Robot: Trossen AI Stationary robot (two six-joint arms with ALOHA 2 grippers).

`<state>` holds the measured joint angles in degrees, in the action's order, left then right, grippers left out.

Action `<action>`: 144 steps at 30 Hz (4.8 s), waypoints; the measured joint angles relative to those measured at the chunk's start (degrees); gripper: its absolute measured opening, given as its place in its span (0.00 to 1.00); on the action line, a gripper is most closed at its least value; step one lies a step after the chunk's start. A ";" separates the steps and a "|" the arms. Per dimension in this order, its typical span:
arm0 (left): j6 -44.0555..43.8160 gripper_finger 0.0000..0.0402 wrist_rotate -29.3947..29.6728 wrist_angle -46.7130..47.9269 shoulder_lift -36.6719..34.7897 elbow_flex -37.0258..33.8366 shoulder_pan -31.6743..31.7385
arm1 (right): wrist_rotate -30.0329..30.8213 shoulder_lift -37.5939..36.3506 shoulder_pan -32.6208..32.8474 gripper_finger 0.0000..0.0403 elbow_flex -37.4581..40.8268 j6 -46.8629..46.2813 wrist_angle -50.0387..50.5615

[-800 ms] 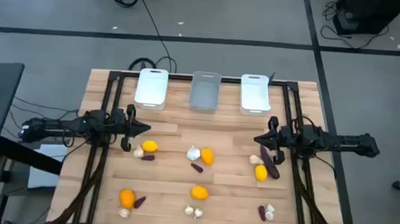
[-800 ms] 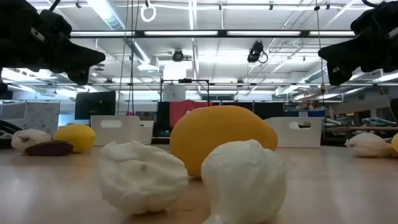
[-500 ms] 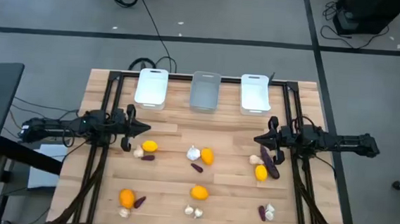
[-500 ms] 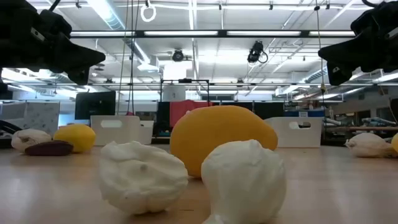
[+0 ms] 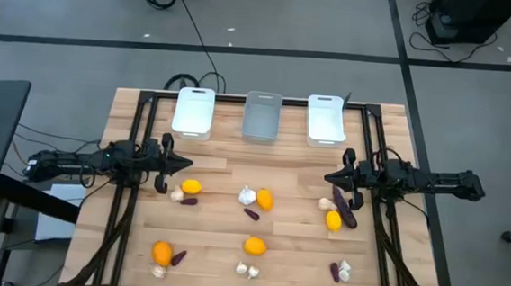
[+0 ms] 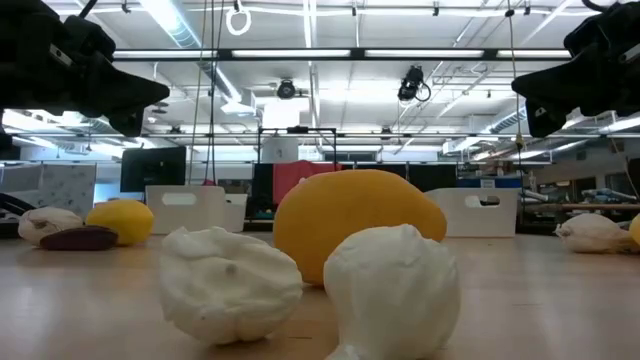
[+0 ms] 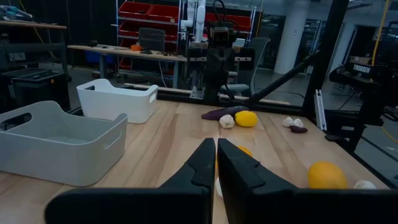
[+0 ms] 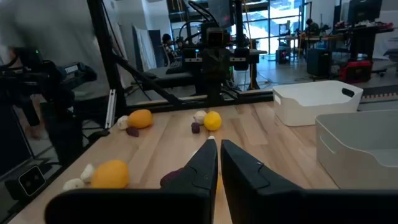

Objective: Sort produce into baskets

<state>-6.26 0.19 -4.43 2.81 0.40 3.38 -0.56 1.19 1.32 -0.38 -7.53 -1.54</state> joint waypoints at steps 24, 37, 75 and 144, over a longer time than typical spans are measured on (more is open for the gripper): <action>0.00 0.06 -0.01 -0.51 0.02 0.02 -0.01 | 0.00 0.02 -0.01 0.08 0.00 -0.01 0.00; -8.90 0.06 0.14 -12.13 0.00 0.01 0.00 | 0.01 0.01 -0.02 0.08 0.02 -0.02 0.00; -33.27 0.09 7.10 -16.90 24.25 15.47 -0.02 | 31.36 6.37 -0.02 0.08 -0.11 -40.40 -17.78; -5.75 0.87 -3.52 44.15 68.45 35.91 -0.13 | 7.04 79.79 -0.41 0.77 -54.21 -26.31 12.42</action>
<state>-12.01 -3.33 39.73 71.26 36.32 3.25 6.48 80.98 0.91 -54.59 -33.84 10.88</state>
